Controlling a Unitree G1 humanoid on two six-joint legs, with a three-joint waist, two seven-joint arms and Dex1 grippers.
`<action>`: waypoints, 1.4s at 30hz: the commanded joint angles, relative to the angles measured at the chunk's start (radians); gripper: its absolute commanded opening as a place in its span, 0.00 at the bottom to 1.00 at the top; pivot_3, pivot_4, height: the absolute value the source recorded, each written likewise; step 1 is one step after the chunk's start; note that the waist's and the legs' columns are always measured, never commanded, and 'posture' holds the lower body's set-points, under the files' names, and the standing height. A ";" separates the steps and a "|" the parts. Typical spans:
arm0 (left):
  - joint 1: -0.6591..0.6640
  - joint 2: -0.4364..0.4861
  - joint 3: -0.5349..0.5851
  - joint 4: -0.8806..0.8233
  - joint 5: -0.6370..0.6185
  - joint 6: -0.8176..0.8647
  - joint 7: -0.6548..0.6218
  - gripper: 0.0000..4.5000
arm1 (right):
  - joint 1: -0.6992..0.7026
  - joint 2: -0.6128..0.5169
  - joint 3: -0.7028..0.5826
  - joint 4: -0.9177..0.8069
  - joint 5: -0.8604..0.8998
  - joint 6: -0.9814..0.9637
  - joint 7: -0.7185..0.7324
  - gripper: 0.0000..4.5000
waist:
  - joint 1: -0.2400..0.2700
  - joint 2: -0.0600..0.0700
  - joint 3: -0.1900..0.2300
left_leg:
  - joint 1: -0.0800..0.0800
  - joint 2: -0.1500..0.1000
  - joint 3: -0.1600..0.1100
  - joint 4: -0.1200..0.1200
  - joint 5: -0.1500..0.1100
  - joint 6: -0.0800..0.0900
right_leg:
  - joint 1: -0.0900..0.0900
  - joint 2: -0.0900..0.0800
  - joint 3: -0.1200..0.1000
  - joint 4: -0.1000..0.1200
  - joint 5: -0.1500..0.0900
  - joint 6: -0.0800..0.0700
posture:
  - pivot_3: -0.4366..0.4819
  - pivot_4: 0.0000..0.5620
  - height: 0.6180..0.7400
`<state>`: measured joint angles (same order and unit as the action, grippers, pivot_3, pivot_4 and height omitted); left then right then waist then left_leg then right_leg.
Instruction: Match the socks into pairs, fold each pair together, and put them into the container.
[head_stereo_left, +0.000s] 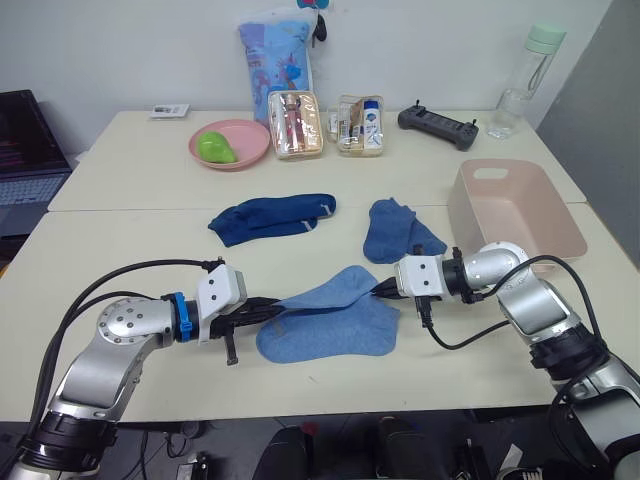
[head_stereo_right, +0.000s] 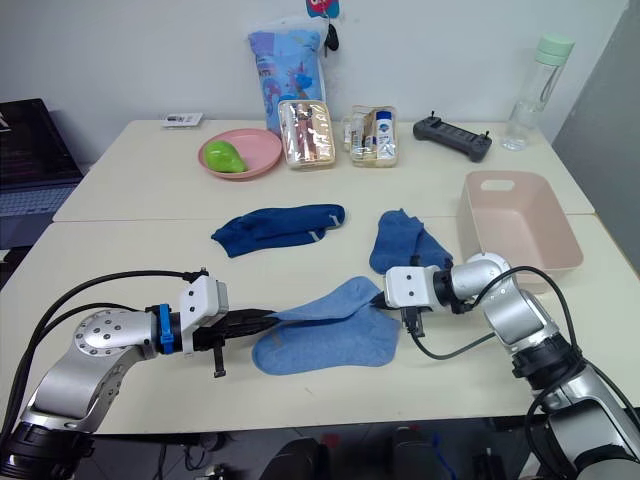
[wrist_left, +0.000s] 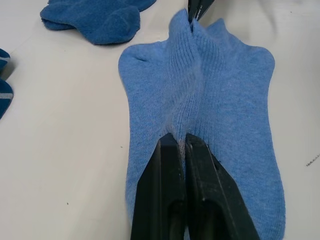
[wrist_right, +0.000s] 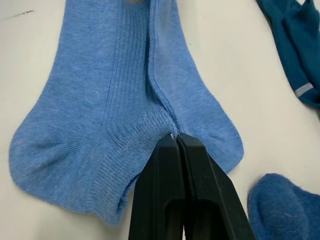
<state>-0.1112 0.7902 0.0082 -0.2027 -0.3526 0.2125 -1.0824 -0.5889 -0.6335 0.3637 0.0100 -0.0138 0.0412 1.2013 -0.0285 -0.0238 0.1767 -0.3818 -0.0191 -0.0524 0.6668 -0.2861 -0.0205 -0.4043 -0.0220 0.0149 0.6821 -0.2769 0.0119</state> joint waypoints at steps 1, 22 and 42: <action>0.008 0.000 0.007 -0.029 -0.009 -0.002 -0.004 0.00 | 0.019 -0.007 -0.010 -0.070 0.021 0.055 0.008 0.00 | 0.000 0.000 0.000 | 0.000 0.000 0.000 0.000 0.000 0.000 | 0.000 0.000 0.000 0.000 0.000 0.000 | 0.48 0.27 1.00; 0.002 0.002 0.000 -0.037 -0.004 0.003 -0.004 0.00 | -0.028 -0.014 0.000 0.054 -0.028 -0.034 -0.029 0.29 | 0.000 0.000 0.000 | -0.001 0.000 0.000 0.000 0.000 0.000 | 0.000 0.000 0.000 -0.001 0.000 0.000 | 0.48 0.27 1.00; 0.021 0.012 0.014 -0.061 -0.008 0.020 -0.005 0.00 | -0.036 0.051 -0.001 0.198 -0.088 -0.237 -0.087 0.29 | -0.002 0.000 0.000 | 0.000 0.000 0.000 0.000 0.000 0.000 | 0.000 0.000 0.000 0.000 0.000 0.000 | 0.48 0.27 1.00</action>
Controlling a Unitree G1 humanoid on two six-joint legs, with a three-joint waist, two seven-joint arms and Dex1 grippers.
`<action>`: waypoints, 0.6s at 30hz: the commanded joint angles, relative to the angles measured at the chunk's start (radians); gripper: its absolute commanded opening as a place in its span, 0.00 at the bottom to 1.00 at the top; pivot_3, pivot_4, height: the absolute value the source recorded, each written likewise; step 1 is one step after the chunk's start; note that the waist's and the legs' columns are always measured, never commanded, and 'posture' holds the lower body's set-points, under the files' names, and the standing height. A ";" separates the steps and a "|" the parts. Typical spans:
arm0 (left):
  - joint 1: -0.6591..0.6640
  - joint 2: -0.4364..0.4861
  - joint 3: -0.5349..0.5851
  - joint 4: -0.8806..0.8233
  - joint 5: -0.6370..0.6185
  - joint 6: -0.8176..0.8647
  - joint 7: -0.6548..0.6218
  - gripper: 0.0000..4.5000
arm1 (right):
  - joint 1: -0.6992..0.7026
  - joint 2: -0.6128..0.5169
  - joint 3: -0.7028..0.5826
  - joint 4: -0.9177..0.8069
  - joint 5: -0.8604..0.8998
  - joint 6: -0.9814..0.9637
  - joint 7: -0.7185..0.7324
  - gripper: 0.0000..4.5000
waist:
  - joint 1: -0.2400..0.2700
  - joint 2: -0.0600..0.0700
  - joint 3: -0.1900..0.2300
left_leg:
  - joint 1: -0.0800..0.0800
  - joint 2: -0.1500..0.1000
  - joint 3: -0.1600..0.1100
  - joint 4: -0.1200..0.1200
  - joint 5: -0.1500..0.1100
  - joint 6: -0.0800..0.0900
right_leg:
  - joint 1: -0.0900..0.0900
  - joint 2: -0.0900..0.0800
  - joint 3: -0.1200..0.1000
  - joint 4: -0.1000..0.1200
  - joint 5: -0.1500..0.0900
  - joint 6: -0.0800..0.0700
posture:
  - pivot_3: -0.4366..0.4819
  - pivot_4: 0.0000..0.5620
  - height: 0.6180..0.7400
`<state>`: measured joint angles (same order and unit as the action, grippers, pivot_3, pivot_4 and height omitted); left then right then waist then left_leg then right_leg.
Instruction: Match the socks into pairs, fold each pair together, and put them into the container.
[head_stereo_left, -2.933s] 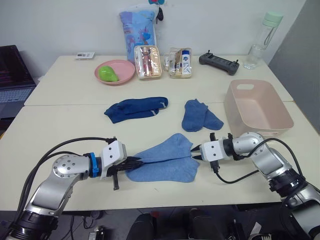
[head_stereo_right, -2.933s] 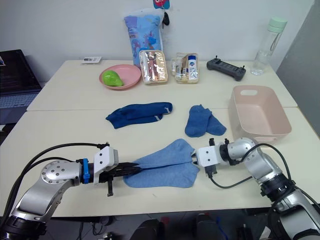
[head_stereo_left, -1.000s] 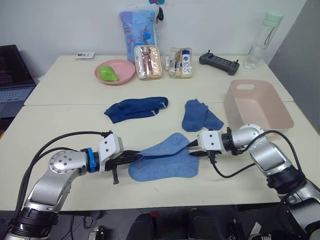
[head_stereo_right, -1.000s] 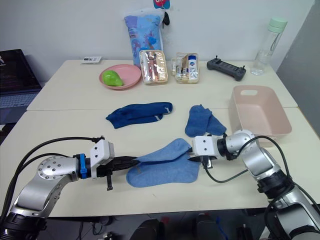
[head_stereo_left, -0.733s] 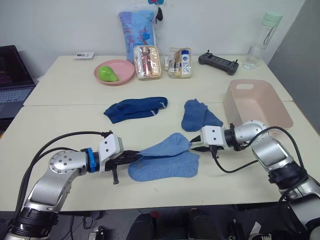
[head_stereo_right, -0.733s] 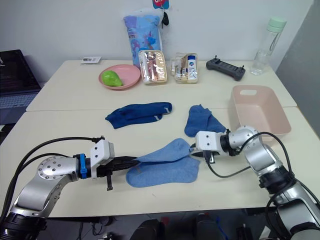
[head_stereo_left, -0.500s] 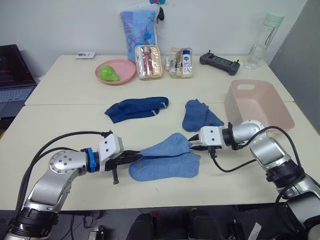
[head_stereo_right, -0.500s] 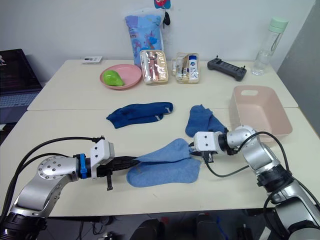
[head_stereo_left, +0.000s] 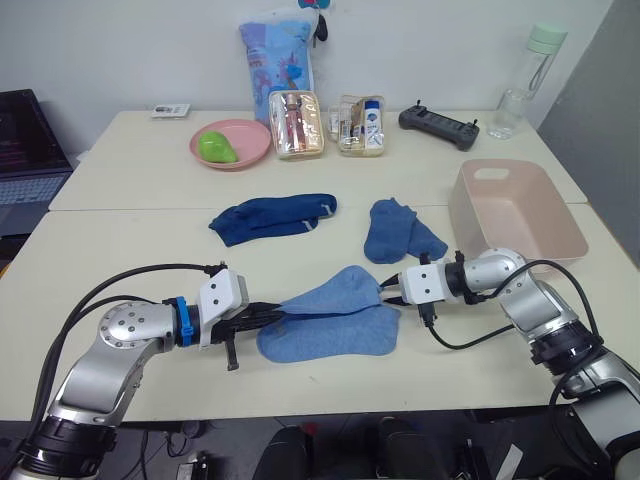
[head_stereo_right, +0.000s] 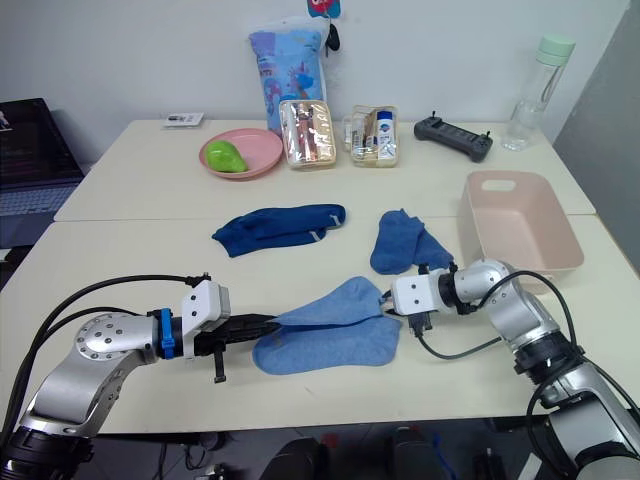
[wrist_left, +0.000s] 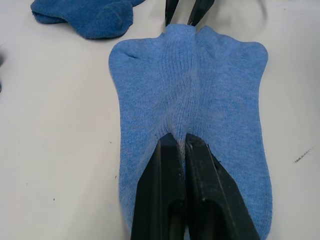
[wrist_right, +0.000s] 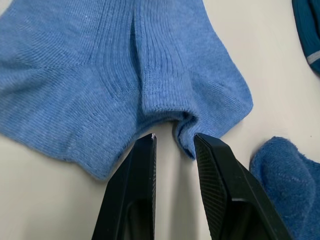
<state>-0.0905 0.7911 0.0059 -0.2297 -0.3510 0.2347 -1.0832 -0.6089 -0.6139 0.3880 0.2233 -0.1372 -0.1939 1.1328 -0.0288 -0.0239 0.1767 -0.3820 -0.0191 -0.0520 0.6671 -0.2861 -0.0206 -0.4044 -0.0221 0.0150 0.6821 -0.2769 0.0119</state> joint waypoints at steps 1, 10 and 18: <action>0.000 0.011 0.016 -0.034 -0.010 -0.002 -0.005 0.00 | -0.017 0.037 -0.027 -0.017 0.040 -0.002 -0.016 0.29 | -0.002 0.000 0.000 | 0.000 0.000 0.000 0.000 0.000 0.000 | 0.000 0.000 0.000 0.000 0.000 0.000 | 0.48 0.27 1.00; -0.005 0.010 0.016 -0.034 -0.010 0.000 -0.003 0.00 | -0.019 0.064 -0.018 -0.039 0.075 0.031 0.027 0.20 | 0.000 0.000 0.000 | 0.000 0.000 0.000 0.000 0.000 0.000 | 0.000 0.000 0.000 0.000 0.000 0.000 | 0.48 0.27 1.00; -0.006 0.007 0.018 -0.032 -0.011 -0.004 -0.001 0.00 | -0.029 0.054 -0.040 -0.035 0.104 0.046 0.057 0.00 | 0.000 0.000 0.000 | 0.000 0.000 0.000 0.000 0.000 0.000 | 0.000 0.000 0.000 0.000 0.000 0.000 | 0.48 0.27 1.00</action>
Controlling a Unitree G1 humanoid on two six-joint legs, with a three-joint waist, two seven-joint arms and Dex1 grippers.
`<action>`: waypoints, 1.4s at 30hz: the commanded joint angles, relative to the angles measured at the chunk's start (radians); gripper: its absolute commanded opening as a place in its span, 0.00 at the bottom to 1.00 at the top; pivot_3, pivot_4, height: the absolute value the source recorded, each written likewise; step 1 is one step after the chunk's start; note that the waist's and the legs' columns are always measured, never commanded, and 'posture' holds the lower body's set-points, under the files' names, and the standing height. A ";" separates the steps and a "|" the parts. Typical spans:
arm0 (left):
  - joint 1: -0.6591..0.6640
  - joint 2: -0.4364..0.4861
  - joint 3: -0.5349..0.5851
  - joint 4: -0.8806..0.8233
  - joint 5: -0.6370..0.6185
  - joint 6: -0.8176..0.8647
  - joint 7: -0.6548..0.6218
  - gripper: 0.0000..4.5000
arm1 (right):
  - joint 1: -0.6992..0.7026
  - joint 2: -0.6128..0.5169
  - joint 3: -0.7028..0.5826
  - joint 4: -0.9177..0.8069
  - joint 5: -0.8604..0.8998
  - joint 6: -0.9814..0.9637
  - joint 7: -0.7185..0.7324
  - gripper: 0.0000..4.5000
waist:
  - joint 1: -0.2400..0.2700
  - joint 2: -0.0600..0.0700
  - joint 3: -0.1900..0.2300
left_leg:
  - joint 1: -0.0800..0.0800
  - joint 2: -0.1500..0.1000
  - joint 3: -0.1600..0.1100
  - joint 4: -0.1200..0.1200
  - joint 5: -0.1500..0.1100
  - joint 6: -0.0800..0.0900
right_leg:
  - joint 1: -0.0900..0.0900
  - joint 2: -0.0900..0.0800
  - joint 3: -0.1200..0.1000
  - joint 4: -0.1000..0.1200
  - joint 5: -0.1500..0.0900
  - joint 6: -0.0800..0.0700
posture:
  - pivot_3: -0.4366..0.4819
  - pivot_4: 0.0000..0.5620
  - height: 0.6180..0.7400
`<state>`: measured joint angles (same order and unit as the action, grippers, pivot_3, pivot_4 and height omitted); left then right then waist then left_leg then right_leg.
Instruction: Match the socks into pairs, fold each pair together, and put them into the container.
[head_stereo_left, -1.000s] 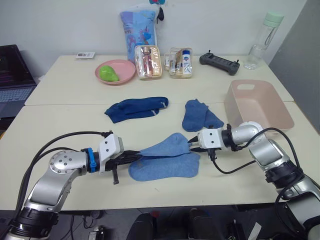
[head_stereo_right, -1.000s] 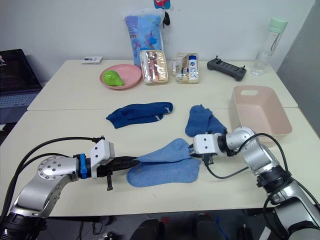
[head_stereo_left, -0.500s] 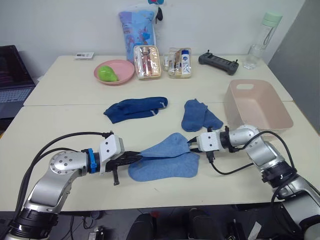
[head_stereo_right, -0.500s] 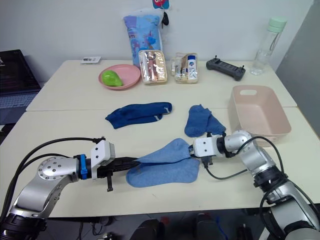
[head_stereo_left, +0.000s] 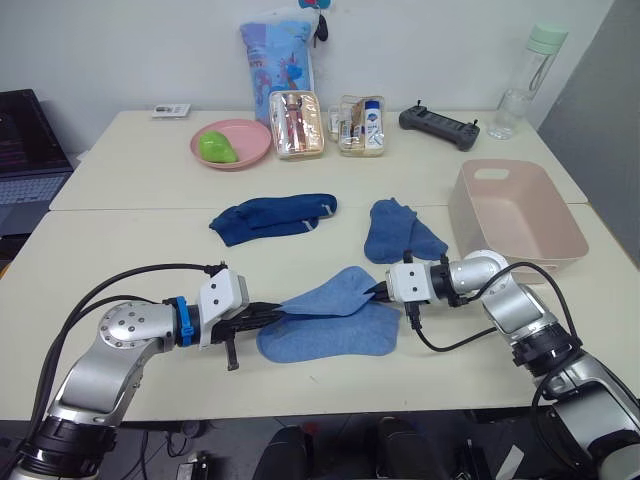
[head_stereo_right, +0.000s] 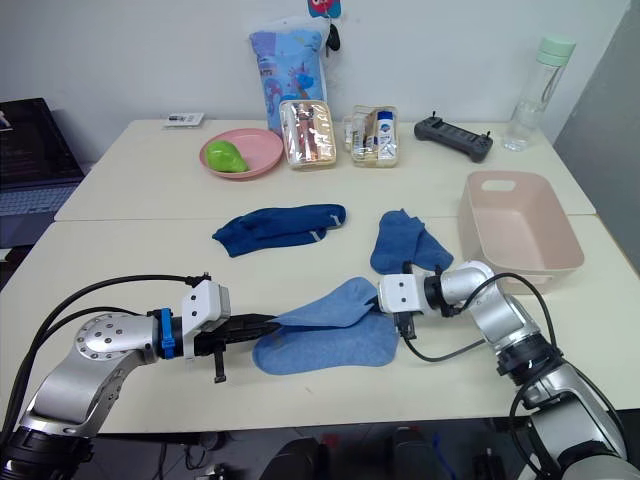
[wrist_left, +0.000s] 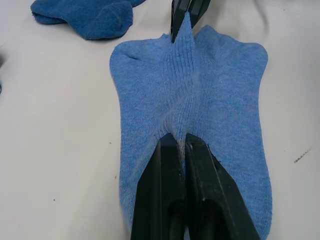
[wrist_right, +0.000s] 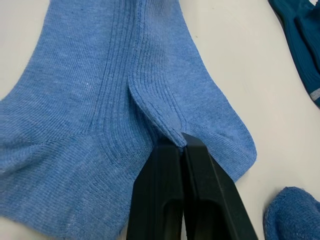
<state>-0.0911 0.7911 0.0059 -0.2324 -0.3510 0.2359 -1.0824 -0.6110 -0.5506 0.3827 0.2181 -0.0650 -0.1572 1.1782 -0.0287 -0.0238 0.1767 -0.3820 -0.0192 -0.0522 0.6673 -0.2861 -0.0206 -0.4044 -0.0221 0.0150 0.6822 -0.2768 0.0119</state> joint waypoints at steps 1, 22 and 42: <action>-0.005 0.006 0.022 -0.030 -0.013 -0.006 -0.001 0.00 | -0.028 -0.014 -0.040 -0.047 0.046 0.027 0.023 0.00 | 0.000 0.000 0.000 | 0.000 0.000 0.000 0.000 0.000 0.000 | 0.000 0.000 0.000 0.000 0.000 0.000 | 0.48 0.27 1.00; 0.293 0.132 0.184 -0.401 -0.346 0.407 0.041 0.00 | 0.099 -0.305 -0.133 -0.731 0.549 0.969 0.141 0.00 | 0.001 0.001 0.000 | 0.001 0.001 -0.001 -0.001 0.000 0.000 | 0.001 0.000 -0.001 -0.001 0.000 0.000 | 0.48 0.27 1.00; 0.004 0.055 -0.045 -0.084 -0.058 0.281 0.100 0.00 | -0.061 -0.103 0.057 -0.241 0.173 0.674 -0.033 0.00 | 0.002 0.000 0.000 | -0.001 0.000 0.000 -0.001 0.000 0.000 | -0.001 0.000 0.000 -0.001 0.000 0.000 | 0.48 0.27 1.00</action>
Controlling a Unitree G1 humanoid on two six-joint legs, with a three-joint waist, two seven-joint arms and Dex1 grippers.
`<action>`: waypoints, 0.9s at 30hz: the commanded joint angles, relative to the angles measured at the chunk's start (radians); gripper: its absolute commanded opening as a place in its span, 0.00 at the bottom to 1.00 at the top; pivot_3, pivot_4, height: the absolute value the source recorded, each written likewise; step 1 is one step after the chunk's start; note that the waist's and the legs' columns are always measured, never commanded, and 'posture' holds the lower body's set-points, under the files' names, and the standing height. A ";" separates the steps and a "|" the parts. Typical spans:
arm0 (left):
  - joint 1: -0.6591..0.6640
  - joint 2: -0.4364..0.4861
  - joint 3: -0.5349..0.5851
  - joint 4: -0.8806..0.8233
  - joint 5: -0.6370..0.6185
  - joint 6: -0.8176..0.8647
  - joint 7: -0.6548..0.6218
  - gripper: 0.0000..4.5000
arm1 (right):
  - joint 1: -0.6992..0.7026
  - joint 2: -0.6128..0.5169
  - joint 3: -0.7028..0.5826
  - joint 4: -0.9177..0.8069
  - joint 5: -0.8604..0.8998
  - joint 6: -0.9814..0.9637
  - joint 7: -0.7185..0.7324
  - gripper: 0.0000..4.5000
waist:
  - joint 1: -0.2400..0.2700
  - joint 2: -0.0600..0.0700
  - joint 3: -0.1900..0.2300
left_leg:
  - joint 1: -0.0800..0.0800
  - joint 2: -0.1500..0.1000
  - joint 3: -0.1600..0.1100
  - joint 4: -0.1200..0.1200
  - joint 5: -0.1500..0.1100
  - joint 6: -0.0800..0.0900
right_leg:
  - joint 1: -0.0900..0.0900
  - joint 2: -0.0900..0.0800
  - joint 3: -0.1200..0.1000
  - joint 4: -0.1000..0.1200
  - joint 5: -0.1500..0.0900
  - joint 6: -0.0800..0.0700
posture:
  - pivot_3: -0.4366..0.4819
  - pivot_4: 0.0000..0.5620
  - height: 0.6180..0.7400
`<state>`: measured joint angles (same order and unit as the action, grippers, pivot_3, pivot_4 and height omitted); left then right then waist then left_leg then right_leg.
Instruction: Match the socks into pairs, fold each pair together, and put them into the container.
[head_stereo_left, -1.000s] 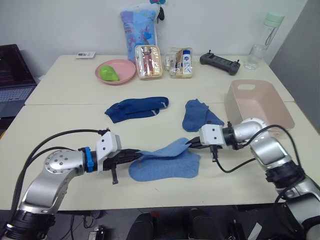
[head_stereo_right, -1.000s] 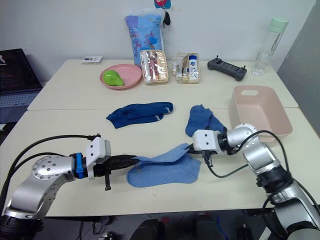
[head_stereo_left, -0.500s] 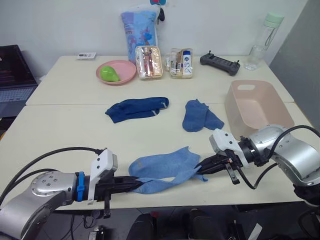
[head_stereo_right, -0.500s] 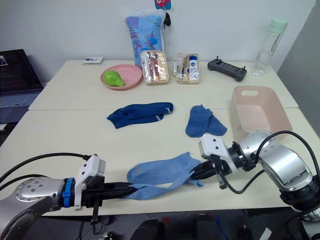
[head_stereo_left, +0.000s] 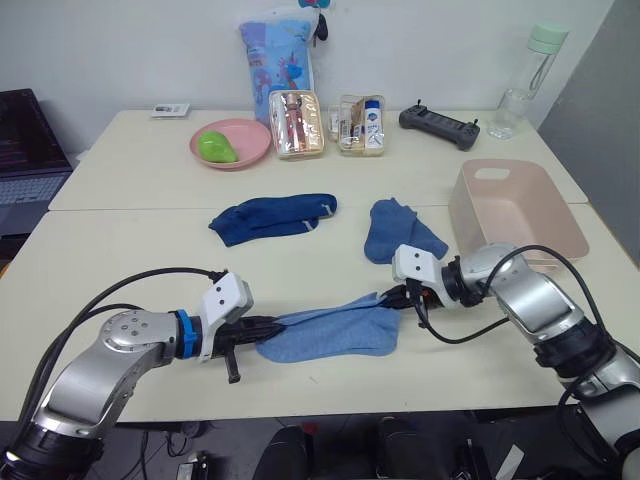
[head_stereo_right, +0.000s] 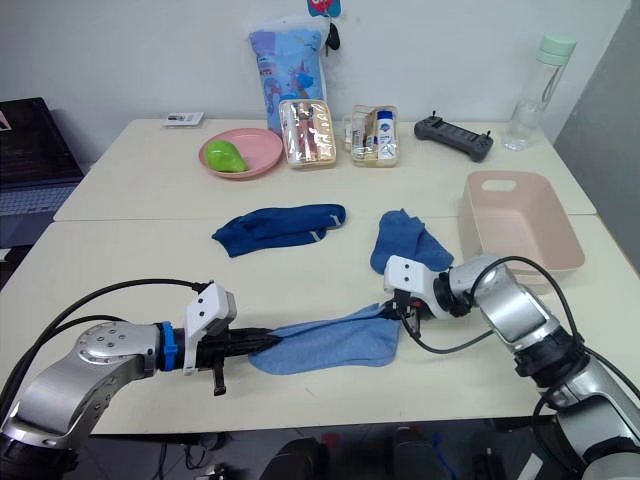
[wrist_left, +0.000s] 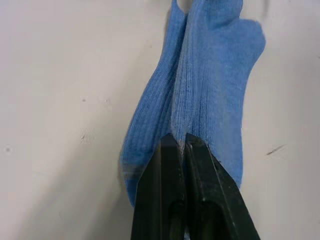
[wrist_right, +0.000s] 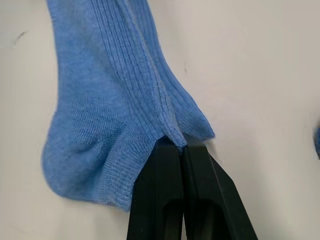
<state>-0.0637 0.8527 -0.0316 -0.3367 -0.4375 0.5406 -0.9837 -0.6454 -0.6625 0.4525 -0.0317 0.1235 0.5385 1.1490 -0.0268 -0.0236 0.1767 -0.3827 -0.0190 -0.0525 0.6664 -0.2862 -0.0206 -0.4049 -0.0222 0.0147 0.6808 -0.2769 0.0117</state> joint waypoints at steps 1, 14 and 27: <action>-0.031 -0.008 -0.015 0.032 0.042 -0.032 0.003 0.00 | -0.028 0.014 -0.014 0.016 -0.018 -0.023 -0.001 0.00 | 0.000 0.000 0.000 | 0.000 0.000 0.000 0.000 0.000 0.000 | 0.000 0.000 0.000 0.000 0.000 0.000 | 0.48 0.27 1.00; -0.009 -0.013 0.135 0.082 -0.020 -0.066 -0.035 0.64 | 0.001 -0.041 -0.204 -0.055 0.118 0.177 0.026 0.71 | 0.000 0.000 0.000 | 0.000 0.000 0.000 0.001 0.000 0.000 | 0.000 0.000 0.000 0.000 0.000 0.000 | 0.48 0.27 1.00; -0.027 -0.135 0.118 -0.071 -0.076 -0.100 -0.002 0.45 | 0.145 0.037 -0.220 -0.277 0.219 0.070 -0.007 0.50 | -0.001 0.000 0.000 | -0.001 0.000 -0.001 0.001 0.000 0.000 | 0.000 0.000 0.000 0.000 0.000 0.000 | 0.48 0.27 1.00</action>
<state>-0.1029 0.7029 0.1045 -0.3561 -0.5258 0.4739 -0.9712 -0.5098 -0.6208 0.2285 -0.2716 0.3523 0.6803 1.1428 -0.0279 -0.0238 0.1765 -0.3833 -0.0187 -0.0530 0.6667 -0.2862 -0.0206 -0.4046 -0.0223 0.0147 0.6811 -0.2767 0.0121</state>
